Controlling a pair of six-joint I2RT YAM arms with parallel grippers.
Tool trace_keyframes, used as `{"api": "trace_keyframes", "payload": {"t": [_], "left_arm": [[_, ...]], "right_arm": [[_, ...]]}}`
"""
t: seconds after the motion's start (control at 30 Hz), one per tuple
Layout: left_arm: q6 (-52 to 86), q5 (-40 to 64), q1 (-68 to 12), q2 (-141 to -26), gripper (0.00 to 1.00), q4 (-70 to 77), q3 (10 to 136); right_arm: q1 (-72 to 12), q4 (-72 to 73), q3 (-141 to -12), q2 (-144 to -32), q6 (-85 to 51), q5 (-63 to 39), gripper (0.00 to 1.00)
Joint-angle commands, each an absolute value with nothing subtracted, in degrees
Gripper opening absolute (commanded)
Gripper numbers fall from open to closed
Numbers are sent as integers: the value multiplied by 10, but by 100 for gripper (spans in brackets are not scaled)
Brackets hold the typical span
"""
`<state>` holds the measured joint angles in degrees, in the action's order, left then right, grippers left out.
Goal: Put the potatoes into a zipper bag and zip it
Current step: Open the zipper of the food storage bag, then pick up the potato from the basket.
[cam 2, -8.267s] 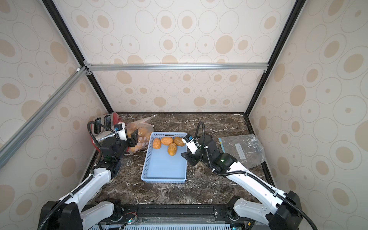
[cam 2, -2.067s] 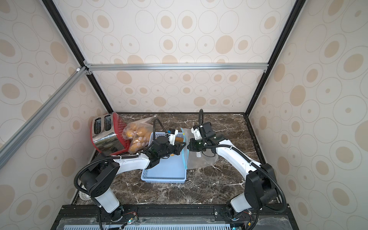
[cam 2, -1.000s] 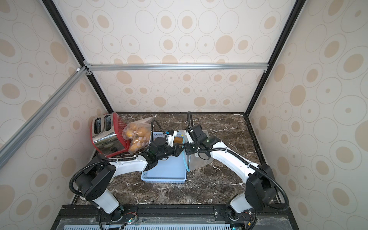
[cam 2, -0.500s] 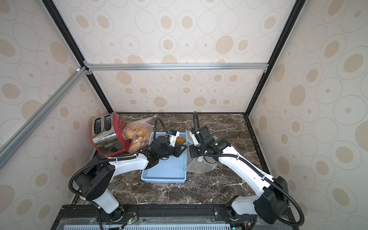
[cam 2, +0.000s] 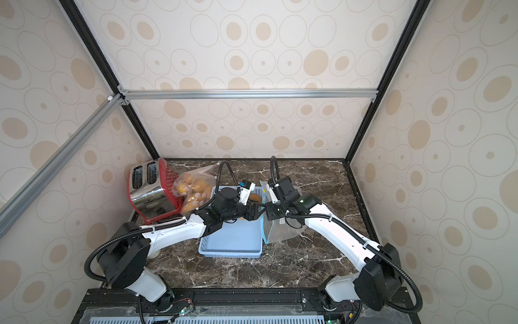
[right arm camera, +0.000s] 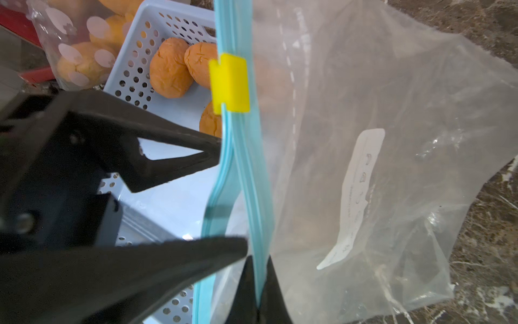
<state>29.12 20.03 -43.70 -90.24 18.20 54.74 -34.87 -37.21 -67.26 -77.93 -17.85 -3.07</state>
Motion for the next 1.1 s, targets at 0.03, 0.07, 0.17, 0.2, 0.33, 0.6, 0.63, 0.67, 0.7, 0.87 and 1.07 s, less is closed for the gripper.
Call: {"api": "trace_keyframes", "payload": {"t": [0.03,0.07,0.17,0.2,0.33,0.6,0.63,0.67,0.7,0.87,1.07], "left_arm": [[250,211,-439,-863,72,144,576],[244,204,-438,-855,73,133,576],[239,149,-433,-827,74,93,567],[240,123,-431,-818,75,76,560],[248,40,-413,-798,79,57,511],[263,34,-377,-888,84,74,492],[265,37,-376,-904,84,74,499],[267,39,-376,-918,85,80,504],[271,39,-376,-931,85,88,507],[272,6,-375,-991,85,80,540],[272,-29,-375,-1026,85,70,564]], "right_arm": [[-334,-338,-667,-787,-174,-56,0],[-329,-332,-664,-787,-176,-66,0],[-322,-323,-655,-783,-181,-79,0],[-320,-320,-652,-782,-182,-78,0],[-318,-303,-636,-780,-183,-75,0],[-316,-281,-612,-791,-185,-82,0],[-316,-279,-610,-792,-186,-86,0],[-316,-275,-606,-791,-188,-87,0],[-316,-270,-602,-790,-189,-89,0],[-315,-267,-596,-794,-189,-85,0],[-315,-269,-596,-796,-188,-80,0]]}}
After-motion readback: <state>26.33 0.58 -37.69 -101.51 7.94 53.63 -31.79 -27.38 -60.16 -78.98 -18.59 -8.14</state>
